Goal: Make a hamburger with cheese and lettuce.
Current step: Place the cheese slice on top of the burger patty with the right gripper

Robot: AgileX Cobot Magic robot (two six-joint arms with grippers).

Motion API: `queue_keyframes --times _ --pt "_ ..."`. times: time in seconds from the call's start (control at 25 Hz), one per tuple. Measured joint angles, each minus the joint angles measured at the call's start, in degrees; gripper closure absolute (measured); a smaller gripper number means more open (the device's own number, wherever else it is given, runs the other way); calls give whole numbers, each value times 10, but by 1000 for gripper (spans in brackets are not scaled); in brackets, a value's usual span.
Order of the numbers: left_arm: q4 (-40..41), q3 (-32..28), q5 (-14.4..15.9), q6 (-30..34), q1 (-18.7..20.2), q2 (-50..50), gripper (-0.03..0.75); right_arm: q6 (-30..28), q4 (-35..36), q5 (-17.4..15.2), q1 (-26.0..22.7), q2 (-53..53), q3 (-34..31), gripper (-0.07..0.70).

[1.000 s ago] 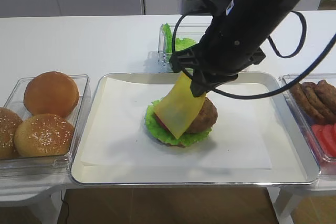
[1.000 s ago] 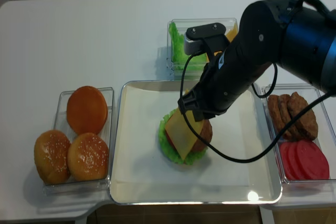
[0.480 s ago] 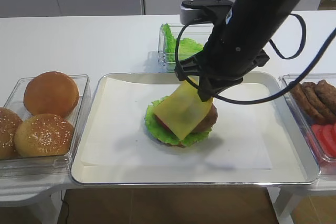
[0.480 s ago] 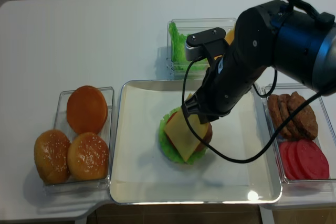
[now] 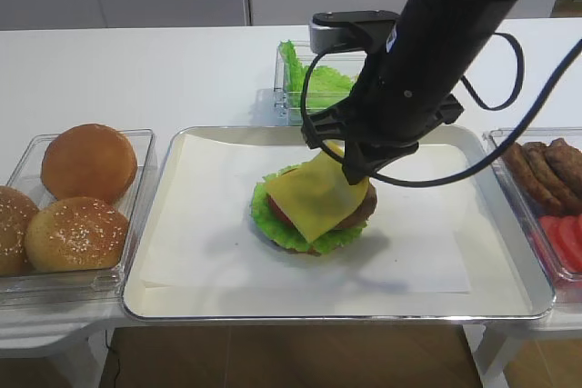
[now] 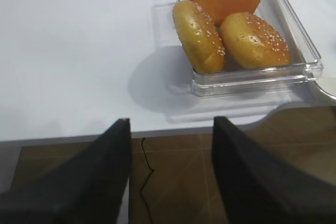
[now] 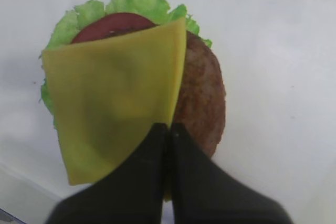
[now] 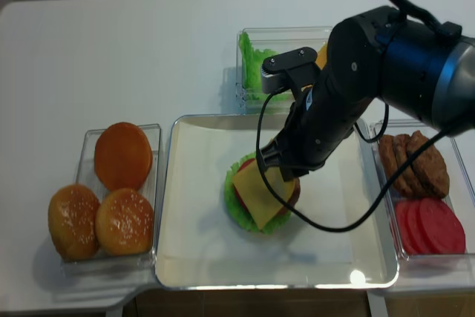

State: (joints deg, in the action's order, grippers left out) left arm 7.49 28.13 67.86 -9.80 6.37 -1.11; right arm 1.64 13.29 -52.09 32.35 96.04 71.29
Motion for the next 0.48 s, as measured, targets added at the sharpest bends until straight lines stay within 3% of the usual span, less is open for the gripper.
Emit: queue_keyframes --times 0.24,0.48 --pt "0 0 0 0 0 0 347 12 -5 0 0 1 0 521" --pt "0 0 0 0 0 0 346 28 -19 -4 0 1 0 330"
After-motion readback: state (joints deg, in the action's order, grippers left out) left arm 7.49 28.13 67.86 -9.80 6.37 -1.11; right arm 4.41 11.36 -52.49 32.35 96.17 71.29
